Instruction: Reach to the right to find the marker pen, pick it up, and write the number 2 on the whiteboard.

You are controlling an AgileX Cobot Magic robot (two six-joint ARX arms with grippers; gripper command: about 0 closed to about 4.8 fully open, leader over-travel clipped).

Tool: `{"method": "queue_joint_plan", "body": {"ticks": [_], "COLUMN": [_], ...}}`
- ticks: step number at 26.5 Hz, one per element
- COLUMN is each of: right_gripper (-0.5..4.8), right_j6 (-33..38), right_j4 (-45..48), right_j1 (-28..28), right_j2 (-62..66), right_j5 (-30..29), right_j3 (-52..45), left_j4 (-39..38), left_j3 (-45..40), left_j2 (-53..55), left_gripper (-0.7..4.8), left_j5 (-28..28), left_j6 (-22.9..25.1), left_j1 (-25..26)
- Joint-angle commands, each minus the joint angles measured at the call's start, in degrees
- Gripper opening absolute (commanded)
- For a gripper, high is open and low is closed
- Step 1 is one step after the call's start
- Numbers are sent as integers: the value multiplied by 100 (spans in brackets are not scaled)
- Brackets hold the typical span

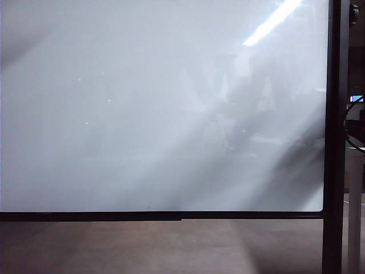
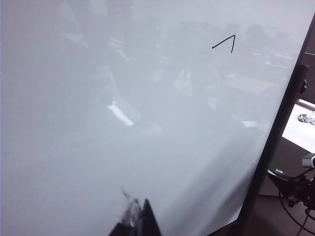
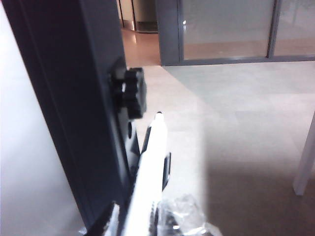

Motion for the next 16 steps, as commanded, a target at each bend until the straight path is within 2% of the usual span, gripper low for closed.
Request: {"method": "queue_joint_plan", "body": {"ticks": [1,16], "right_gripper": [112,112], "right_j6": [2,2], "right_j4": [-9,151], "right_j1": [11,11], "right_j2": [-22,-22], "right_j5": [9,7], "right_j3": [24,24], "left_j4": [13,-2], "left_j3": [24,22], "left_j2": [-4,-4], "left_gripper": [-5,-5], "left_j5": [31,31], "left_j6": [-17,-17], "left_j1": [-7,-7]}}
